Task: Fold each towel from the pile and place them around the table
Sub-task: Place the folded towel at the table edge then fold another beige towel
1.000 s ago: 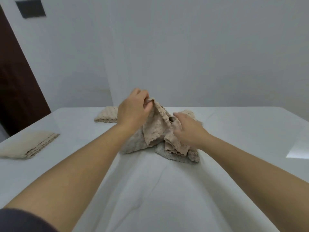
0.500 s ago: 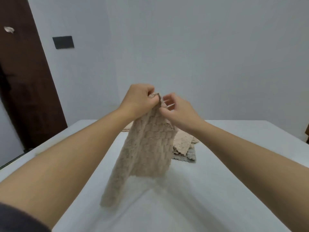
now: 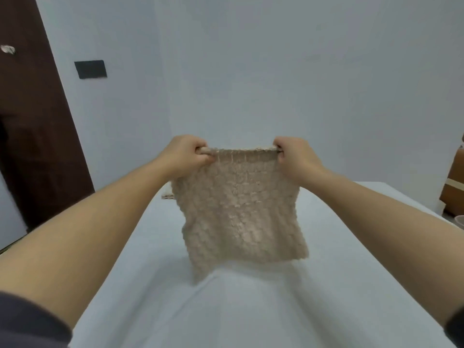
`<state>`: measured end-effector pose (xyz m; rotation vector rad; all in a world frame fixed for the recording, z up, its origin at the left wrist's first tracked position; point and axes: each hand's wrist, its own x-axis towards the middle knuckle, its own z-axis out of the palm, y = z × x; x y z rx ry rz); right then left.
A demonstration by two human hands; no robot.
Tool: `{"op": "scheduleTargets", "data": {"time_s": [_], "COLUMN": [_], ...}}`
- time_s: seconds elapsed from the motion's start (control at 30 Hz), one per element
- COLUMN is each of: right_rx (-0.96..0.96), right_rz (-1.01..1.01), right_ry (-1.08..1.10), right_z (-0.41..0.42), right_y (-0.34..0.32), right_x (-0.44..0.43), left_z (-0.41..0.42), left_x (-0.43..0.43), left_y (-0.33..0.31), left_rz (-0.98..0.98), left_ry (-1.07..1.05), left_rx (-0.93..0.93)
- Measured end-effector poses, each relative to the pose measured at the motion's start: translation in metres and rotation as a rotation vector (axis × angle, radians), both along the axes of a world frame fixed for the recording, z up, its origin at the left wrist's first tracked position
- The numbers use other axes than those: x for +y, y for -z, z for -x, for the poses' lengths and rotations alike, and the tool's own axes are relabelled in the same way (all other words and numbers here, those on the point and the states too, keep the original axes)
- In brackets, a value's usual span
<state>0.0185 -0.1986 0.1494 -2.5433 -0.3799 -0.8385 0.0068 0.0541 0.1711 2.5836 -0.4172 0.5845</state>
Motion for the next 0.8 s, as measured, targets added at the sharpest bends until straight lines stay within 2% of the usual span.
{"op": "scheduleTargets", "data": {"time_s": [0.1,0.17,0.33,0.53,0.67,0.8], "right_rx": [-0.035,0.037,0.433,0.868,1.277,1.457], "right_rz": [-0.054,-0.103,-0.088,0.066,0.081,0.065], "right_ry": [-0.009,-0.049,-0.159,-0.188,-0.195,-0.204], "right_z": [0.000,0.004,0.023,0.039,0.047,0.047], "right_y": [-0.009,-0.005,0.041,0.119,0.142,0.136], "right_x": [-0.008,-0.013,-0.019,-0.015,-0.017,-0.022], "left_z": [0.003,0.010,0.027,0.045,0.055,0.058], "left_x": [0.002,0.004,0.013,0.013,0.017,0.021], "left_y": [-0.006,-0.004,0.044,0.132,0.162,0.166], "left_rz": [0.097,0.107,-0.083,-0.272,-0.293,-0.233], "left_ry": [0.021,0.068,0.116,0.123,0.193,0.189], "left_rx": [0.010,0.085,0.363,0.637,0.894,0.955]}}
